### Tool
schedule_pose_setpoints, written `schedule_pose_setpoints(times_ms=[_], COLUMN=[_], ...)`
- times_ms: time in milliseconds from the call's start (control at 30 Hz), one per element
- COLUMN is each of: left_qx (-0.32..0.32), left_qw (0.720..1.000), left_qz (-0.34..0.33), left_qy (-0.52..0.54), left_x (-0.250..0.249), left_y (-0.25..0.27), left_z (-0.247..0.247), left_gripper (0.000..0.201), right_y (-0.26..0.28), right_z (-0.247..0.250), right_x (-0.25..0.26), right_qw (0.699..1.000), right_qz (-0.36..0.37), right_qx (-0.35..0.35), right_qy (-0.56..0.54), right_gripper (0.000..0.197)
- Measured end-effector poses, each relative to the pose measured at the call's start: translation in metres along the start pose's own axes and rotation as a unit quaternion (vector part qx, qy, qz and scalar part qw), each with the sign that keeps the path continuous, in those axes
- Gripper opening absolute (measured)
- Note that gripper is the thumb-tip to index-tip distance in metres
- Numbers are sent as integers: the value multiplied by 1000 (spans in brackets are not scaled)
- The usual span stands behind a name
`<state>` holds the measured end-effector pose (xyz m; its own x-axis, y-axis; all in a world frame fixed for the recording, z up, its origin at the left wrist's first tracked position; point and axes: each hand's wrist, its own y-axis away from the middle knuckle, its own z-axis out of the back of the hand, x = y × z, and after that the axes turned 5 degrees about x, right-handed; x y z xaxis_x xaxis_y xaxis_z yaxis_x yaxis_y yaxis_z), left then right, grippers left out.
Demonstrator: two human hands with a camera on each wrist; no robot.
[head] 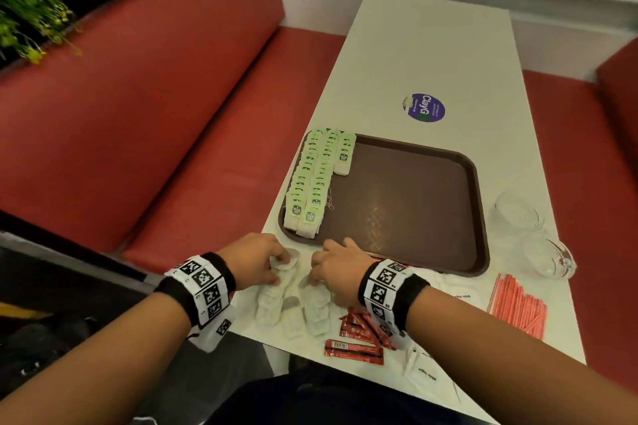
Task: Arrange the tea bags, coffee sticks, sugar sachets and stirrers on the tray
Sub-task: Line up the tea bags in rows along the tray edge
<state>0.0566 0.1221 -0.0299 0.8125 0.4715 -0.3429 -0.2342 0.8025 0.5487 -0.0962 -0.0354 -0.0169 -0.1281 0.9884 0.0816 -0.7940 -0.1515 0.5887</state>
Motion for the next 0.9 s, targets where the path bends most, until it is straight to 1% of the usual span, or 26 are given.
schedule_pose_setpoints(times_ms=[200,267,333,400,433,567,633,667,800,900], left_qx=[-33,-39,-41,-44,-45,-48,-63,-73,-108,-135], left_qw=[999,998,998,997,997,996,994,994,991,986], left_qz=[-6,-3,1,4,3,1,-2,-6,-34,-38], left_qy=[34,47,51,55,58,73,85,85,69,92], left_x=[-4,-4,-4,-4,-5,-7,-9,-10,-14,-15], left_y=[2,2,1,0,0,-3,-4,-5,-9,-14], left_z=[-3,-4,-5,-5,-5,-6,-4,-3,9,22], left_gripper=[29,28,27,27,27,23,18,17,15,12], right_y=[-1,-2,-2,-2,-2,-3,-3,-2,4,11], right_z=[-3,-5,-8,-12,-13,-10,-7,-6,-3,3], right_x=[1,2,3,3,3,-1,-5,-8,-18,-28], right_qw=[1000,999,998,997,997,996,995,995,988,969], right_qz=[-13,-15,-9,8,17,34,34,34,20,3], right_qx=[-4,-14,-43,-58,-57,-59,-61,-67,-129,-169], right_qy=[-18,-29,-40,-48,-50,-63,-66,-63,-86,-179], right_gripper=[36,36,41,44,43,25,17,15,16,13])
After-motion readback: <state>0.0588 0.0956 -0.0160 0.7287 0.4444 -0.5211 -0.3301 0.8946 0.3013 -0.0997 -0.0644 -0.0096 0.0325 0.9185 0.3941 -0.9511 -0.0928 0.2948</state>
